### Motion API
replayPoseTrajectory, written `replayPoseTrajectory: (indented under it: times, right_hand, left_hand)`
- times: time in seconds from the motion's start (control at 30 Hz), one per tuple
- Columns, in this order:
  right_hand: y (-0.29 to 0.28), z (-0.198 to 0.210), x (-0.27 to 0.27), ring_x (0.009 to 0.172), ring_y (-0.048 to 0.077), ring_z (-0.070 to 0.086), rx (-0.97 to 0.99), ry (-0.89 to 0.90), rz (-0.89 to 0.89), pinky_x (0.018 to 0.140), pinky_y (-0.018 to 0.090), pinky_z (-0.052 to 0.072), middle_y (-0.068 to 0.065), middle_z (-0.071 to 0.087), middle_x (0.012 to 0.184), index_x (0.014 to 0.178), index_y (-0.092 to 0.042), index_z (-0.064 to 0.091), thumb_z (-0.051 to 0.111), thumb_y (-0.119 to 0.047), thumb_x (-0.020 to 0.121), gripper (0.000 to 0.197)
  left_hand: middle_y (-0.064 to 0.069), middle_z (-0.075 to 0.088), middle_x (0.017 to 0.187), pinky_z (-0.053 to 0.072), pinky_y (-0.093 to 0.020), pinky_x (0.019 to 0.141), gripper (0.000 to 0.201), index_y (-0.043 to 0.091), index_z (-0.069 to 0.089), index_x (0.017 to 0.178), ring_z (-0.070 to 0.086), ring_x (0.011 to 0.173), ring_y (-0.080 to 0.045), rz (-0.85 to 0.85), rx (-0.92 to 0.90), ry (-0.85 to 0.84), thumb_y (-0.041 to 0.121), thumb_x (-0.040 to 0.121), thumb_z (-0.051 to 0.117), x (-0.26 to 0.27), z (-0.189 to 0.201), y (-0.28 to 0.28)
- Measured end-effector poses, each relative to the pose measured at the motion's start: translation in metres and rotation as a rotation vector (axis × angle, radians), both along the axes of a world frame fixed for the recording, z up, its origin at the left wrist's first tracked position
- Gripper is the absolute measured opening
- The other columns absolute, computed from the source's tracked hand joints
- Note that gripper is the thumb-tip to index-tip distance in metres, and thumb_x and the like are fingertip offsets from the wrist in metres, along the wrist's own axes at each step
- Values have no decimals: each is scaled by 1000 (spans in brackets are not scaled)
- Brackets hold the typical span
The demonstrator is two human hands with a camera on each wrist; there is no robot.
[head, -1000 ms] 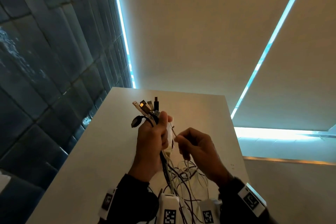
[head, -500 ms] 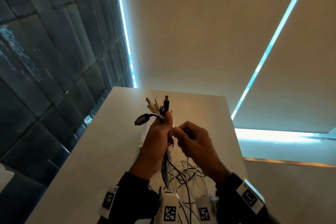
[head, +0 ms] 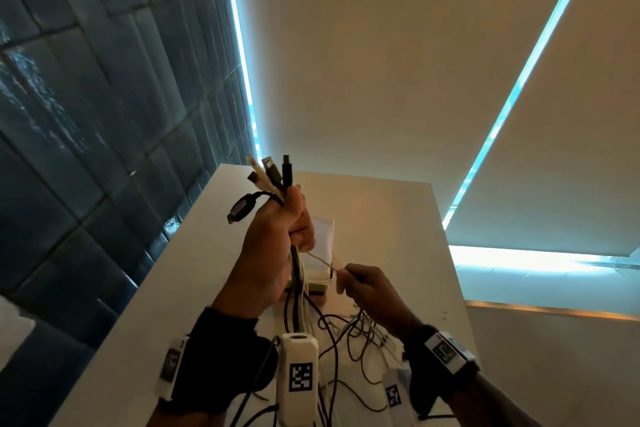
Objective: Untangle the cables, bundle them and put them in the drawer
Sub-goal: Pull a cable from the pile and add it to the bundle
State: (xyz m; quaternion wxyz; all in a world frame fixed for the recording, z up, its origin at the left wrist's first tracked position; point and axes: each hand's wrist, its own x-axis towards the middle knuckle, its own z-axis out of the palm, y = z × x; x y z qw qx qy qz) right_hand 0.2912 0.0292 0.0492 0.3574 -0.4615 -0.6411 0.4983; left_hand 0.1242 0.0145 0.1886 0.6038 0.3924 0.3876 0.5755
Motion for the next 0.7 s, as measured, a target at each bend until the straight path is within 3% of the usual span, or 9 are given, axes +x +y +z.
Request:
replayPoseTrajectory:
  times: [0.13, 0.33, 0.43, 0.5, 0.6, 0.7]
  right_hand:
    - [9, -21, -6, 55, -4, 43, 5, -17, -24, 57, 9, 36, -13, 49, 61, 73, -9, 58, 46, -10, 100, 30]
    - [22, -51, 1, 58, -5, 47, -8, -118, -23, 62, 14, 37, -19, 55, 57, 67, -21, 58, 48, -10, 99, 35]
    - [26, -47, 0, 54, -2, 43, -30, -145, -45, 58, 18, 36, -12, 51, 57, 69, -15, 63, 51, -10, 97, 31]
    - [27, -30, -3, 53, 3, 42, -46, -86, -133, 53, 21, 35, -9, 51, 56, 73, -7, 66, 54, -12, 94, 25]
    - [22, 6, -4, 52, 10, 42, -70, 154, -182, 48, 24, 35, -7, 53, 57, 82, -3, 67, 57, -13, 94, 19]
    - [15, 42, -5, 50, 15, 43, -15, 365, -141, 46, 24, 37, 5, 48, 59, 82, -3, 67, 57, -10, 94, 17]
  left_hand:
    - [4, 21, 56, 11, -34, 55, 38, 16, 35, 66, 11, 54, -15, 21, 39, 52, 25, 103, 34, -4, 1, -4]
    - [7, 23, 51, 14, -27, 45, 38, 18, 38, 67, 18, 41, -9, 151, 103, 26, 25, 104, 33, -26, 5, -3]
    - [7, 22, 51, 14, -25, 44, 37, 18, 38, 68, 16, 41, -8, 182, 93, -6, 27, 104, 33, -32, 6, -5]
    - [6, 22, 51, 11, -27, 45, 38, 18, 38, 67, 16, 41, -8, 175, 58, 2, 28, 104, 33, -31, 2, -7]
    - [6, 26, 48, 10, -28, 45, 39, 18, 40, 67, 19, 38, -8, 142, -46, 14, 29, 104, 34, -27, -7, -8]
    - [-1, 42, 49, 21, -25, 45, 36, 14, 44, 72, 37, 38, -13, 171, -154, 56, 29, 104, 35, -19, -16, -7]
